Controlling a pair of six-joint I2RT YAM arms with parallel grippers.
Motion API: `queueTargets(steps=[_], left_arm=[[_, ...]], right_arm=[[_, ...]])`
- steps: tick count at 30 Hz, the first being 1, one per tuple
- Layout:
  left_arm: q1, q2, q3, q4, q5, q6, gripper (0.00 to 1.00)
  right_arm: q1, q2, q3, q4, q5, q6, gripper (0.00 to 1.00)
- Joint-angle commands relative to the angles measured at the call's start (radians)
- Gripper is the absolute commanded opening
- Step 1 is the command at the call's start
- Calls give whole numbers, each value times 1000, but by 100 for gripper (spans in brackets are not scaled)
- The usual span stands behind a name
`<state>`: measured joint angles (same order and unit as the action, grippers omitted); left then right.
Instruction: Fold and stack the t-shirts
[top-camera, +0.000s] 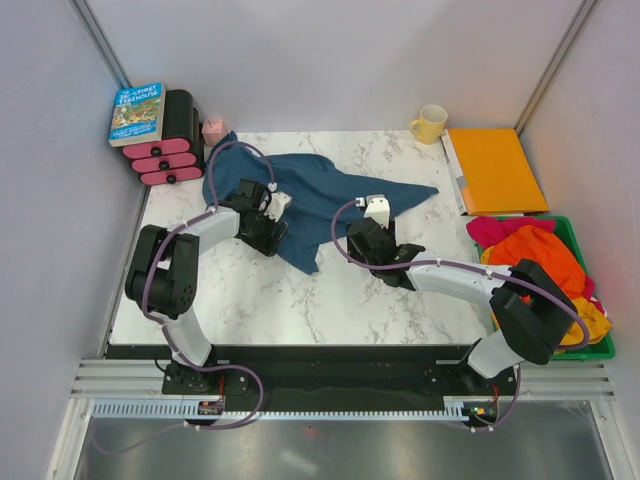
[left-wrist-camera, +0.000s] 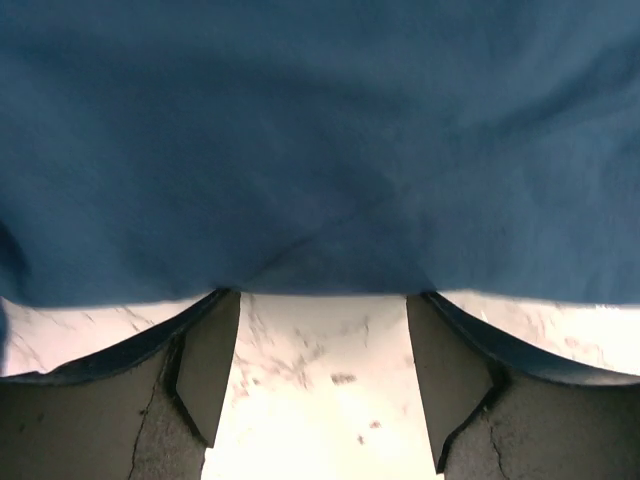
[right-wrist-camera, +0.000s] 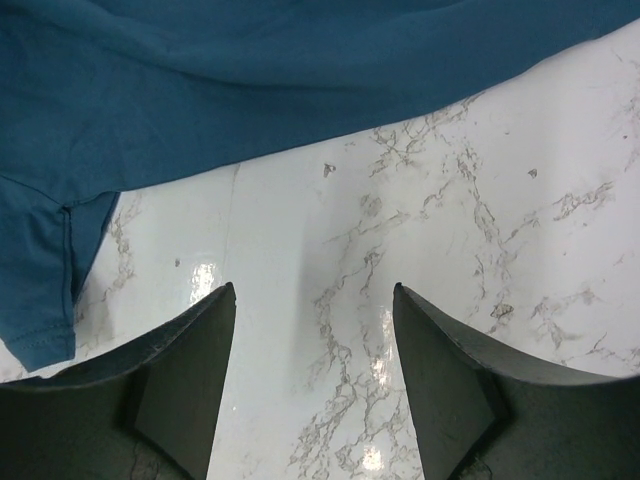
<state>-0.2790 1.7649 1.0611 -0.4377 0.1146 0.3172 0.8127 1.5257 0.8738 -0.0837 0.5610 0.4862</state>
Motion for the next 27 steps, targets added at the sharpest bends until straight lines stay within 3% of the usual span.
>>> queueTargets(steps=[1,6,7,9,10,11,13,20,27], left_arm=[[1,119,69,85,-87,-43,75],[0,163,97,117,-101,-63,69],[0,165,97,119,-111,-60,57],[0,160,91,122,-110,-47,44],[0,157,85,122,-112,-43,26],[0,150,80,122,-109,-43,16],[0,142,68,120,-104,-43,2],[0,-5,-9,152,-75,-43,2],[1,-257,-32,163,-15,-43,2]], right_arm=[[5,20,27,35,13,11,72],[6,30,25,39,11,6,72],[5,30,24,39,11,8,72],[5,28,21,41,10,8,72],[6,30,19,42,7,8,71],[6,27,19,44,5,11,72],[6,25,17,45,-4,15,71],[13,1,2,48,-13,25,71],[19,-12,-15,51,-1,29,70]])
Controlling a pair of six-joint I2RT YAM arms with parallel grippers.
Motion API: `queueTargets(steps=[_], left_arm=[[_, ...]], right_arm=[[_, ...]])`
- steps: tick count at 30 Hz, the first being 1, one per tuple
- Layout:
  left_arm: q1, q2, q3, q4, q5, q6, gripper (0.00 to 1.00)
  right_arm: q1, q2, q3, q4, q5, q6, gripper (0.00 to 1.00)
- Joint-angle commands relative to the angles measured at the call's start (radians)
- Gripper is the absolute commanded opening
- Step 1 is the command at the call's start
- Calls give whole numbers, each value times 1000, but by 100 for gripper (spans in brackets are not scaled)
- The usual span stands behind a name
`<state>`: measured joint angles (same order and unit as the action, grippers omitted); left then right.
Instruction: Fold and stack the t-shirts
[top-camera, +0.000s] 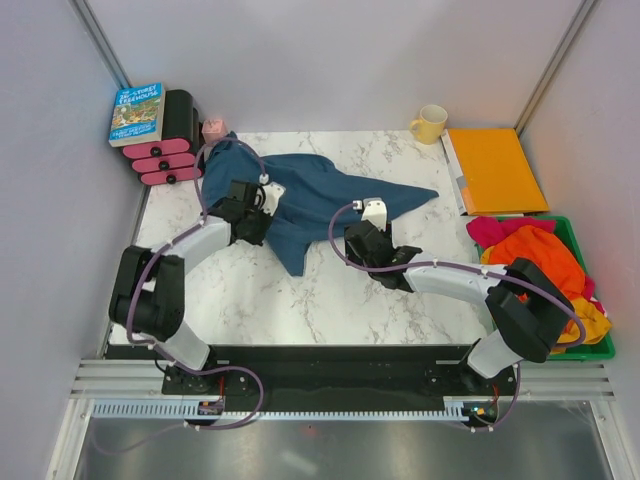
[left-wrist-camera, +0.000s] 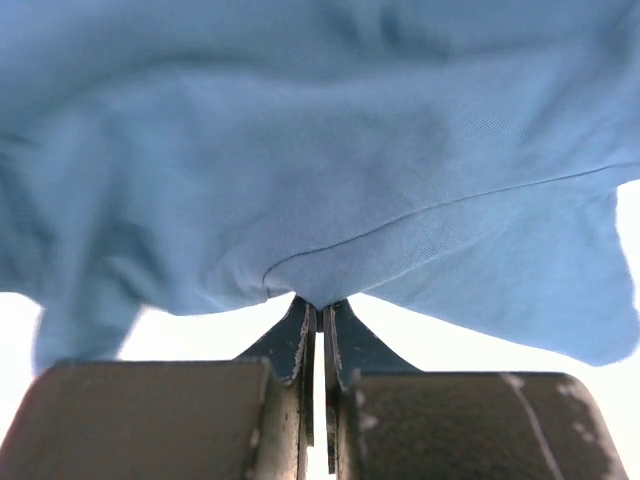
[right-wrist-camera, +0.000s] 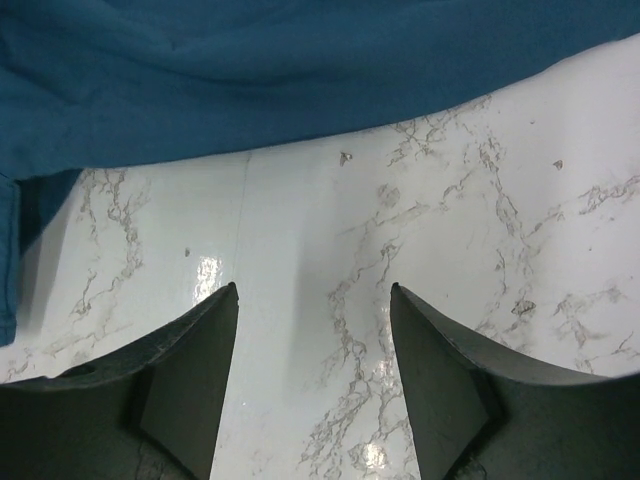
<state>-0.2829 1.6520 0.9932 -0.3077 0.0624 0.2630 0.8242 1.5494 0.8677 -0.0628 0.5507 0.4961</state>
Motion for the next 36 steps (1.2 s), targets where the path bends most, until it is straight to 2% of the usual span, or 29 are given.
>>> queueTargets(steps=[1,6,11,16,17,18,20,21,23,27,32,36], left_arm=[[5,-153,50,33,40,7,2],[5,-104,212,21,42,-19,2],[13,104,412,-7,1,-22,2],[19,291,686,-51,-42,-19,2],[18,369,732,-68,-52,-12,3],[17,408,827,-85,-59,-7,11],[17,484,915,-139,-119,2,20],[17,533,976,-155,-162,5,31],[24,543,980,-163,-173,-2,39],[34,456,811,-117,-115,-27,61],[34,329,624,-94,-10,-37,63],[30,281,549,-81,59,-59,59]], right_arm=[[9,-35,-9,29,8,24,70],[10,-29,-3,34,14,28,70],[12,-34,1,32,28,21,69],[10,-31,2,24,44,9,70],[10,-29,7,24,48,7,70],[10,-23,8,24,49,7,70],[10,-14,16,26,45,7,70],[10,-3,19,24,41,6,70],[10,9,28,26,40,6,70],[10,34,36,38,38,-5,70],[12,49,48,47,22,-11,70],[10,51,40,55,17,-5,70]])
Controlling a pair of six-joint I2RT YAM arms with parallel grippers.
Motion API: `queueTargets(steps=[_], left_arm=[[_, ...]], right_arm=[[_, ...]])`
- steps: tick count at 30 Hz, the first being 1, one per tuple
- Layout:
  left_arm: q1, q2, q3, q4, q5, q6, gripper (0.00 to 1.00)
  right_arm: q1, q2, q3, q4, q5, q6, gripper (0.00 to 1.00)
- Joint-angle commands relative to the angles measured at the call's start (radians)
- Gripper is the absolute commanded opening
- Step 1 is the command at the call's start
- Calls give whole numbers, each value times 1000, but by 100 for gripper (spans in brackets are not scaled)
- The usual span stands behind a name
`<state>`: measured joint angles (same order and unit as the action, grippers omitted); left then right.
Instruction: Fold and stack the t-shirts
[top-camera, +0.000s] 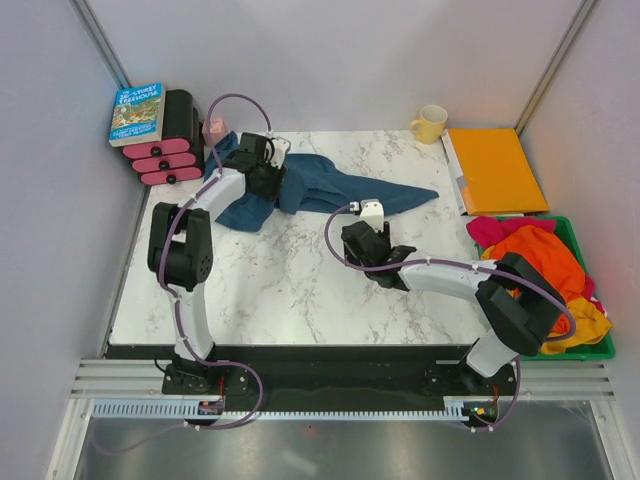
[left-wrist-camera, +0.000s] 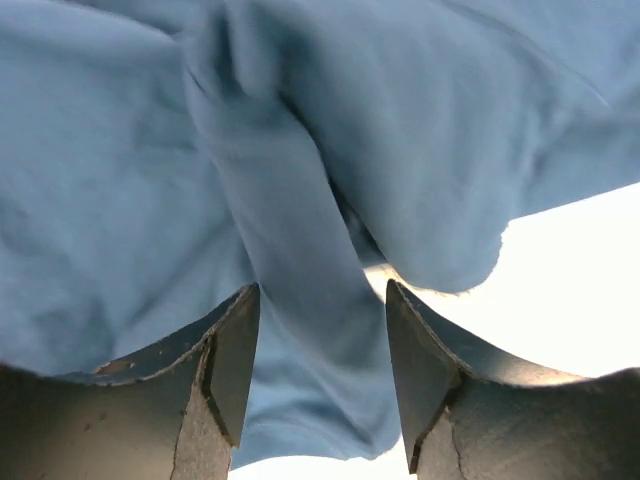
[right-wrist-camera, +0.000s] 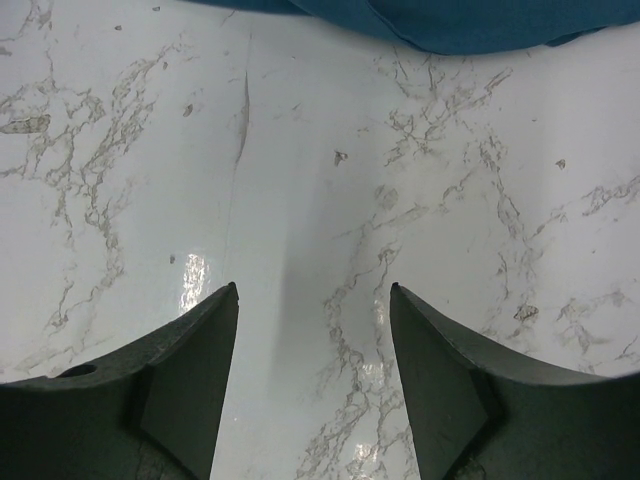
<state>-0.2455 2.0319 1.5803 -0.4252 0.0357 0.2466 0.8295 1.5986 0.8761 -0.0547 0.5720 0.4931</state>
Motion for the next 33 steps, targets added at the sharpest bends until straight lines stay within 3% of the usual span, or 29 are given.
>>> queueTargets(steps=[1,6,9,15,27,29,33], left_arm=[[-8,-110,-51,48,86,-56,58],[-6,-232,-155,163,107,-105,59],[-9,-242,-146,141,135,-118,59],[-32,-145,-118,56,89,-61,57],[-31,-41,-146,83,-94,-35,52],[-32,-45,-160,94,-128,-32,46],[-29,-52,-178,121,-177,-24,24]], right_arm=[[6,0,28,47,-9,1,70],[6,9,17,47,-15,9,70],[5,9,14,47,-17,12,70],[5,9,15,49,-23,10,70],[5,-9,24,47,14,2,70],[6,-17,26,46,23,-4,70],[6,-29,27,41,45,-7,70]])
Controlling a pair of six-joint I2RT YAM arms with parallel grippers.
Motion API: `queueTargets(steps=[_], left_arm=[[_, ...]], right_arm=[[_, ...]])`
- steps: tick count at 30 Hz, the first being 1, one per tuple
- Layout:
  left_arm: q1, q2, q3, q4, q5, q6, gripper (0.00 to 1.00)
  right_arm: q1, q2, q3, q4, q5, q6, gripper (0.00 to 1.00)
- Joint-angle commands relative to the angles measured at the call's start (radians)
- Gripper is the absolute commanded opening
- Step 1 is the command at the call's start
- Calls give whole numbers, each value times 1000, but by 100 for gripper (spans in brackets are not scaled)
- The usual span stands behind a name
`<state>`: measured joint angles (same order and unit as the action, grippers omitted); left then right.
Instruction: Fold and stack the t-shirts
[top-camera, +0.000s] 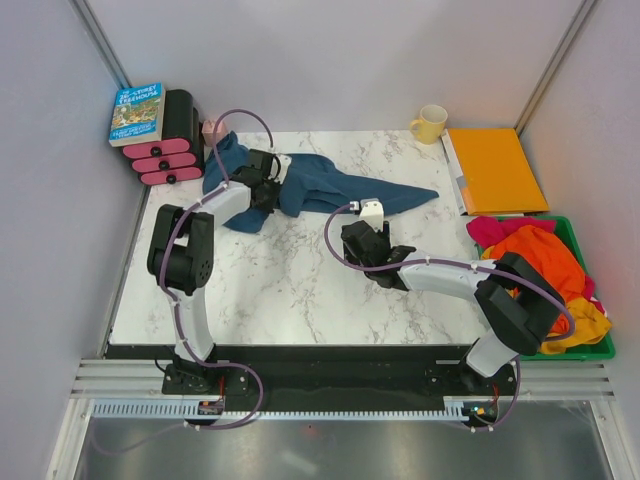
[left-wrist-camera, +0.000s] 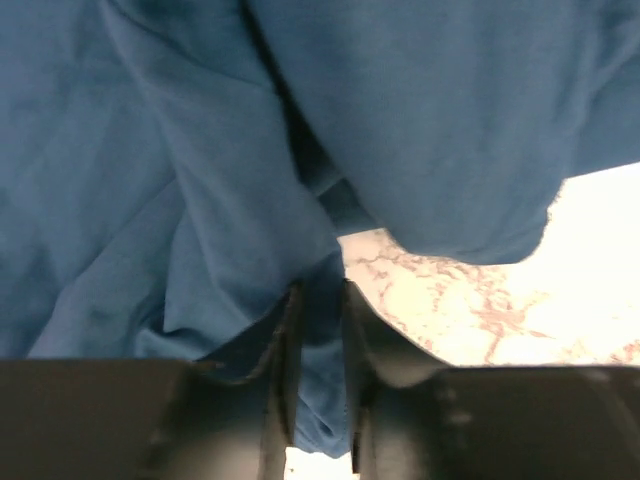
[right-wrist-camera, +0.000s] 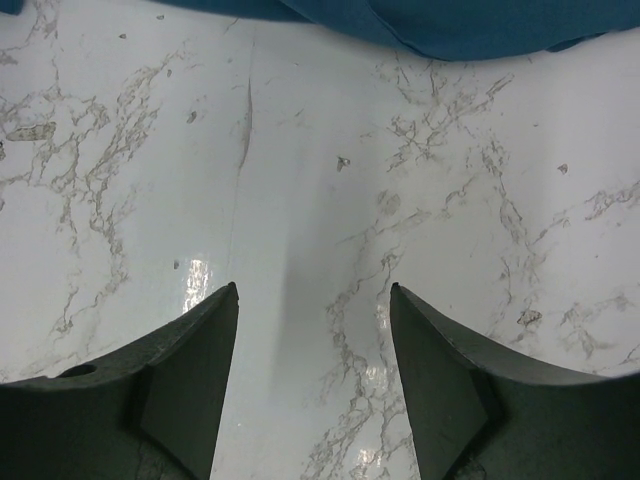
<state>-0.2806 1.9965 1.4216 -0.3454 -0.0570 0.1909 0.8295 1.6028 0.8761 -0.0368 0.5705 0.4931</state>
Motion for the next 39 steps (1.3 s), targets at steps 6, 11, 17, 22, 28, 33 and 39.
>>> queueTargets(steps=[6,11,17,22,28,33,39], left_arm=[[27,-24,-39,49,-119,44,16],[32,-87,-115,101,-67,35,54],[32,-78,-124,109,-60,25,62],[32,-62,-138,115,-86,36,16],[34,-126,-190,143,-76,38,2],[34,-235,-251,152,-34,39,2],[34,-324,-300,141,23,18,2]], right_arm=[[-1,-56,34,9,100,-17,72],[-3,-61,35,8,91,-14,72],[-1,-38,37,9,95,-2,72],[-21,-26,57,11,137,-18,71],[-146,-17,106,9,121,-34,69],[-366,66,161,11,-49,10,68],[-412,300,380,-66,-92,-59,68]])
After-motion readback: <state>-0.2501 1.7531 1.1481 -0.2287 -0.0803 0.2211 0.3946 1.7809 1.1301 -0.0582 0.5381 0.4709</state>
